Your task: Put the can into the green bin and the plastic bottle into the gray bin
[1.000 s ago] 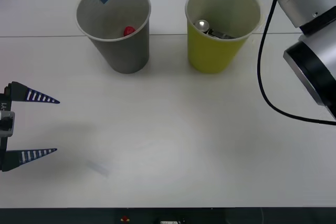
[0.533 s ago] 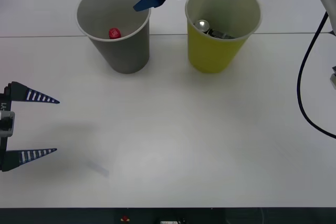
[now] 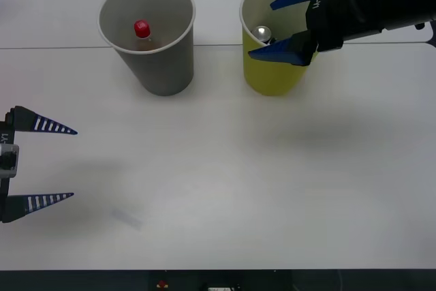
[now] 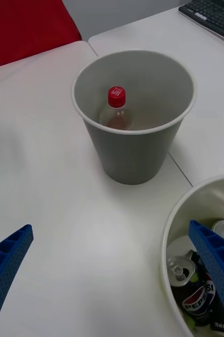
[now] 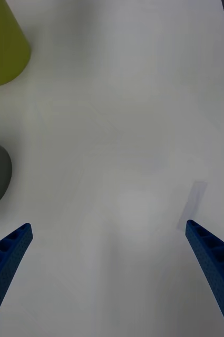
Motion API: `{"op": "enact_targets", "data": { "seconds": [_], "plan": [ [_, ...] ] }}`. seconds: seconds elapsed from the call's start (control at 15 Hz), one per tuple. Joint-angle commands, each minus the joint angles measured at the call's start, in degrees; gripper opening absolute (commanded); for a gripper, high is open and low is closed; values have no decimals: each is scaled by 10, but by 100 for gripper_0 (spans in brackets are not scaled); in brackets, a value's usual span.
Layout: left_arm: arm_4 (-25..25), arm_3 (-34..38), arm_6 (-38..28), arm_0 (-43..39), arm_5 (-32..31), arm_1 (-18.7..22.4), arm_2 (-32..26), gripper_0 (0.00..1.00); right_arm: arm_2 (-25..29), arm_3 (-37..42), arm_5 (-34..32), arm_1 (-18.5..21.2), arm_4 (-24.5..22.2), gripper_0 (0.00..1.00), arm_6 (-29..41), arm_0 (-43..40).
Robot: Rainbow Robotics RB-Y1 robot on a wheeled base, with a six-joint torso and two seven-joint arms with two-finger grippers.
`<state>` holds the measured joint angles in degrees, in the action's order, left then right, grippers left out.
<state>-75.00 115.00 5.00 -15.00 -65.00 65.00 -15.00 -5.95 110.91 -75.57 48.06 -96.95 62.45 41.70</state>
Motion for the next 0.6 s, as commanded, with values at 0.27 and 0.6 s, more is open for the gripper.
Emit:
{"op": "enact_targets", "data": {
  "seconds": [0.27,0.6],
  "plan": [
    [0,0,0,0,0,0,0,100,135,70,-43,59,104,100,-119,-175],
    [0,0,0,0,0,0,0,100,244,70,-101,63,149,100,-245,-298]
  ]
}}
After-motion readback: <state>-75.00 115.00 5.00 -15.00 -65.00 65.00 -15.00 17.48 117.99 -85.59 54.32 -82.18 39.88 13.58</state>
